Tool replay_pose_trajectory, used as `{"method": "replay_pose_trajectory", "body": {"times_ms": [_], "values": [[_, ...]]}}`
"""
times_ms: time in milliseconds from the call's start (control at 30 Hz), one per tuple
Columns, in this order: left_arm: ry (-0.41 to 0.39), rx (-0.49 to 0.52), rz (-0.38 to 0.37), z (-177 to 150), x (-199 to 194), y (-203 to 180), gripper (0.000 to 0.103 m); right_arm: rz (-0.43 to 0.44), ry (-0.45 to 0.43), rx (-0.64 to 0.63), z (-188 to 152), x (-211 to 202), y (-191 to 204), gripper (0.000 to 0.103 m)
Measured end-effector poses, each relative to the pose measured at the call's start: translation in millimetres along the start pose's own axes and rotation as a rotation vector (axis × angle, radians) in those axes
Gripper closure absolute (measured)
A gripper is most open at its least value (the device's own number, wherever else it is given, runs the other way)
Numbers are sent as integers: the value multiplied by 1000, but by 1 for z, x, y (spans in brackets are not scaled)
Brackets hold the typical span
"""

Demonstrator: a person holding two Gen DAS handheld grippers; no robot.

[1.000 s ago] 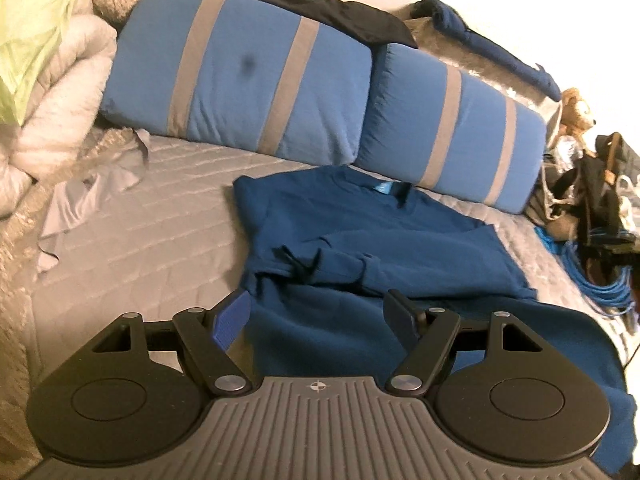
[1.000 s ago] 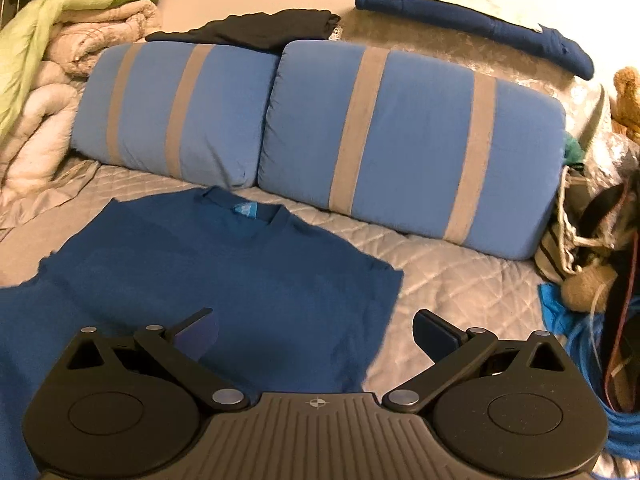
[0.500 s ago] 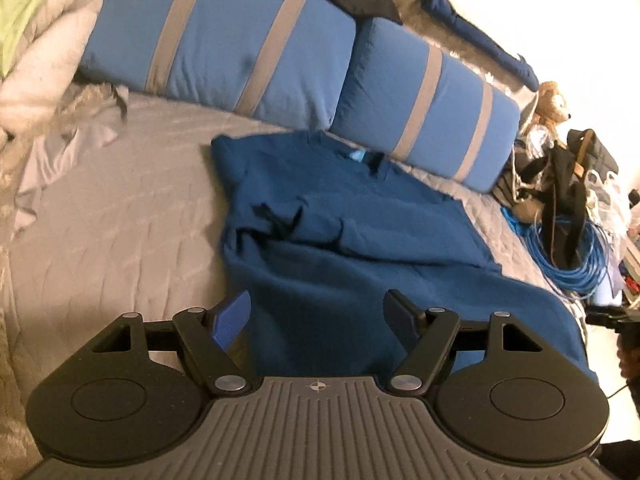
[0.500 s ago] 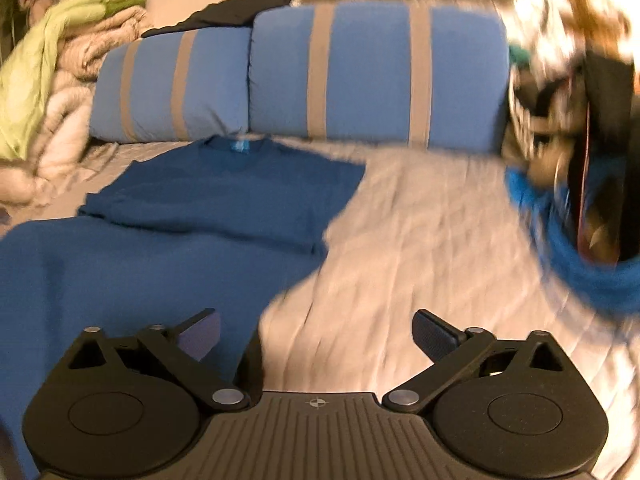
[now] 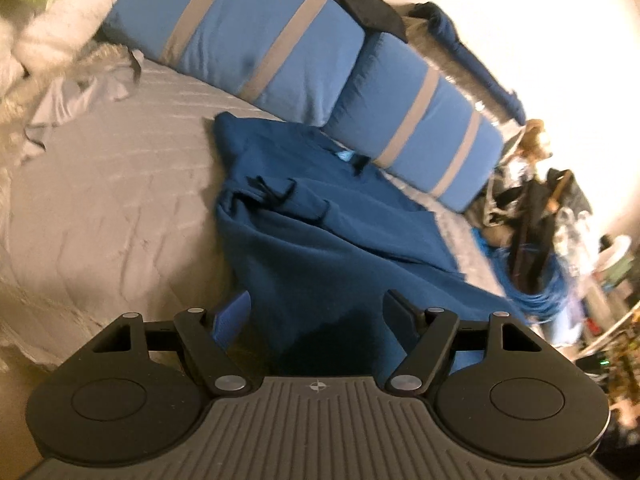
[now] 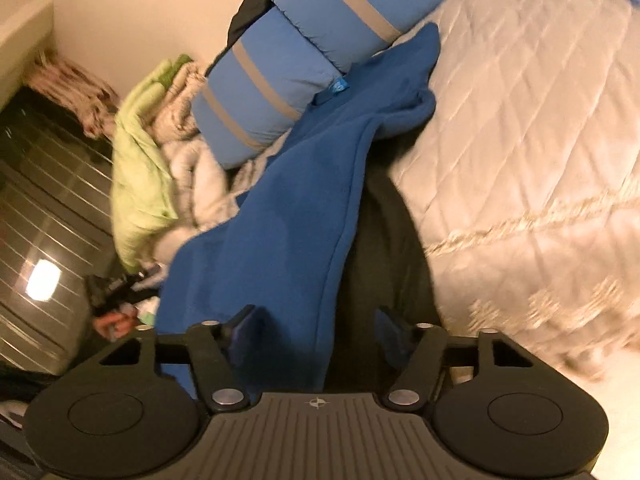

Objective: Fold clothes

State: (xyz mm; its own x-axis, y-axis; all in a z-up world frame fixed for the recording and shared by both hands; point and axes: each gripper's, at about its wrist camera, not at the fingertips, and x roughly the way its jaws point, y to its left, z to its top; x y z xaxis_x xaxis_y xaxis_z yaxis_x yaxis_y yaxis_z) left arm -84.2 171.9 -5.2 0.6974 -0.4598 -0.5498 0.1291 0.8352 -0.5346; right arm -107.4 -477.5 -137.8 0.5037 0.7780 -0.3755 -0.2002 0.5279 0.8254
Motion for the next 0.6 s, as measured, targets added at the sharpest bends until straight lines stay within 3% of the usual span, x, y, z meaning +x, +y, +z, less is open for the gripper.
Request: {"method": "replay_pose_trajectory", "body": {"times_ms": [133, 233, 300, 333, 600], "values": [[8, -104, -99, -16, -2, 13, 31, 77, -23, 71, -7, 1, -11, 54], [12, -162, -157, -26, -5, 21, 31, 115, -42, 111, -11, 3, -16, 67], [8, -184, -182, -31, -10, 25, 31, 136, -55, 129, -12, 2, -17, 88], [6, -195, -189, -33, -12, 27, 31, 148, -58, 134, -12, 1, -17, 91], [1, -323, -250, -64, -9, 43, 31, 156, -55, 103, -5, -13, -8, 94]]}}
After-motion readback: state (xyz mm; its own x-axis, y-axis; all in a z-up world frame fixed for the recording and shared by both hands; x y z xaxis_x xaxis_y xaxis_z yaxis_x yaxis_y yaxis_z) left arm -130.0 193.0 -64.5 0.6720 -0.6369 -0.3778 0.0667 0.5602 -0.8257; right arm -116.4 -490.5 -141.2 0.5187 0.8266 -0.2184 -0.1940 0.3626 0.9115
